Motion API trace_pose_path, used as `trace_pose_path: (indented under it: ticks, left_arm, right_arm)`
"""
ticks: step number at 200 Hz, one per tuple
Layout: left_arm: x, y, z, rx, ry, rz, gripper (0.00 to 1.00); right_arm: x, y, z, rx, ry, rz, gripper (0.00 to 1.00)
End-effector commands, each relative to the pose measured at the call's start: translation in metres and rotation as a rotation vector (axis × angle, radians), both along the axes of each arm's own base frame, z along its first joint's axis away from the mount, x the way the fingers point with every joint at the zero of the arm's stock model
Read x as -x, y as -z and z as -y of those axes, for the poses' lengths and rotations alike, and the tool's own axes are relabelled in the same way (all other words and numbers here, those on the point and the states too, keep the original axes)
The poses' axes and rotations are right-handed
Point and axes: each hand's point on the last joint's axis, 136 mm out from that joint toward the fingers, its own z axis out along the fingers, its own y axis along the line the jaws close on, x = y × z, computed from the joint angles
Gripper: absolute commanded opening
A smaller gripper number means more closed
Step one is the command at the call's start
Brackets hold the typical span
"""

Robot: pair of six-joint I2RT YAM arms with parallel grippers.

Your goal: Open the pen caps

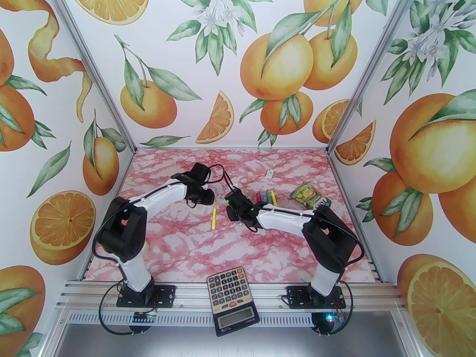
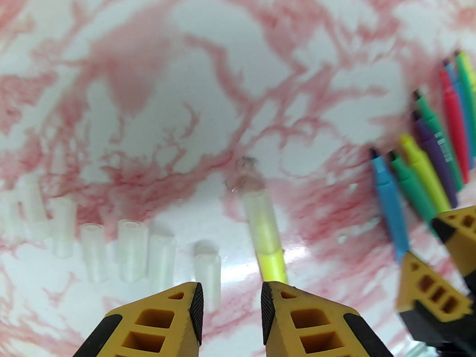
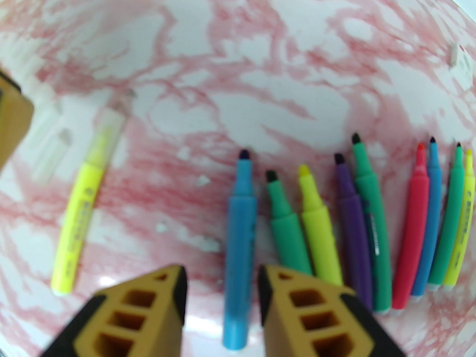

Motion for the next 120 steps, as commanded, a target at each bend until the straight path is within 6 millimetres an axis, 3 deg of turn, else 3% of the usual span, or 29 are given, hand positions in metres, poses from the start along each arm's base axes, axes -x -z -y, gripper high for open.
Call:
trace_pose_path:
  ticks: [1,80,120]
  left_arm:
    - [-0.005,-0.016,-0.01,0.107,-0.043,0.036,0.35]
    - [0.004,-0.035,-0.09,0.21,-0.25,0.161,0.6]
    - [0.01,-0.041,-0.115,0.243,-0.341,0.218,0.63]
  right_arm:
    - [0.005,-0.017,-0.019,-0.055,-0.059,-0.004,0.4]
    - [0.011,-0.009,-0.054,-0.059,-0.134,-0.074,0.43]
    - [0.012,0.004,-0.07,-0.046,-0.155,-0.129,0.46]
